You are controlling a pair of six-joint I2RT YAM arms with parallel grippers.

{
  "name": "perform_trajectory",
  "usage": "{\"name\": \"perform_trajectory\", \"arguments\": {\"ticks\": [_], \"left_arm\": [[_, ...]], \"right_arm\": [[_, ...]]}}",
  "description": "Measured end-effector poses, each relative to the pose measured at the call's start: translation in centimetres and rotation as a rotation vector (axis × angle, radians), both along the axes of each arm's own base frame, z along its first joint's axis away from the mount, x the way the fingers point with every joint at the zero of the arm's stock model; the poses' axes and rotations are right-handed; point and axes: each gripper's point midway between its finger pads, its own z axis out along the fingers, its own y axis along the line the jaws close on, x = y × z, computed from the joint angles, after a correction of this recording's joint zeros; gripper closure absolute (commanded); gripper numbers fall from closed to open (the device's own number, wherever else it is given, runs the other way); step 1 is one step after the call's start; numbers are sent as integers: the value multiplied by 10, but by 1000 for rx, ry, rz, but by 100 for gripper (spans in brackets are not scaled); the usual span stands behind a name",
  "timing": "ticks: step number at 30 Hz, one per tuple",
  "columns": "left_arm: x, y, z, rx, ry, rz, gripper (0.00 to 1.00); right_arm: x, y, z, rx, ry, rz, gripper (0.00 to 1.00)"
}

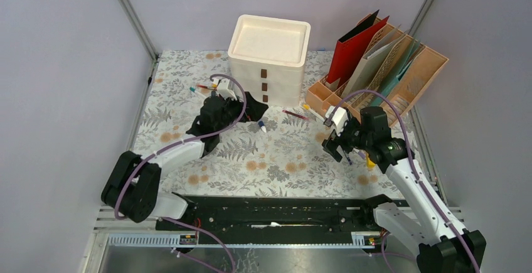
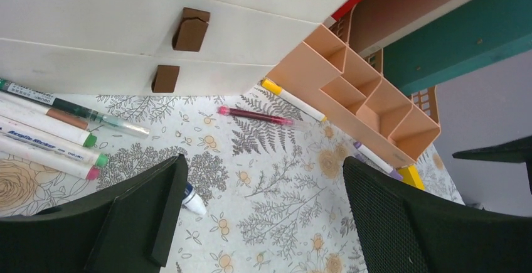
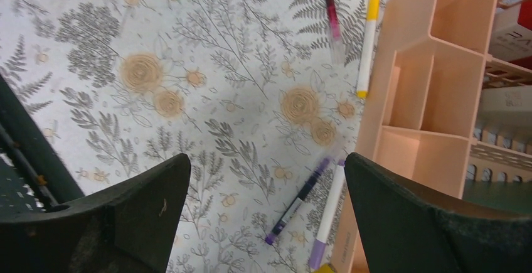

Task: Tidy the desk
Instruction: Place the folder in the storage box, then open the drawer in the storage box.

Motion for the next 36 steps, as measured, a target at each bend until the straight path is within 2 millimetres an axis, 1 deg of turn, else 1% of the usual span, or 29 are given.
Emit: {"name": "perform_trajectory", "arguments": {"ticks": [2, 4, 7, 10, 14, 17, 19, 20, 22, 25, 32, 36], "left_arm": [[9, -1, -4, 1, 24, 14, 4], [17, -1, -3, 3, 28, 31, 7], [30, 0, 6, 14, 9, 61, 9], [46, -3, 18, 27, -27, 78, 14], [73, -10, 24, 50, -49, 100, 27], [93, -14, 21, 79, -38, 127, 38], [102, -14, 17, 99, -24, 147, 45], [107, -14, 16, 108, -20, 159, 48], [115, -13, 14, 135, -10, 181, 51], [123, -15, 14, 164, -6, 194, 53], [124, -24, 12, 236, -2, 179, 55], [125, -26, 11, 268, -12, 176, 64]], "right_arm": [[3, -5, -3, -33, -7, -15, 0], [5, -9, -4, -52, -18, -20, 0], [7, -11, -7, -72, -21, -22, 0], [8, -12, -11, -86, -7, -21, 0], [9, -15, -14, -102, -6, -26, 0], [8, -15, -14, -108, -6, -22, 0], [8, -15, -15, -111, -4, -20, 0], [8, -16, -15, -112, -4, -20, 0], [8, -16, -16, -116, -4, -20, 0], [9, -16, -16, -119, -3, -18, 0], [9, -16, -17, -122, -3, -15, 0], [9, -16, -17, -122, -3, -15, 0]]}}
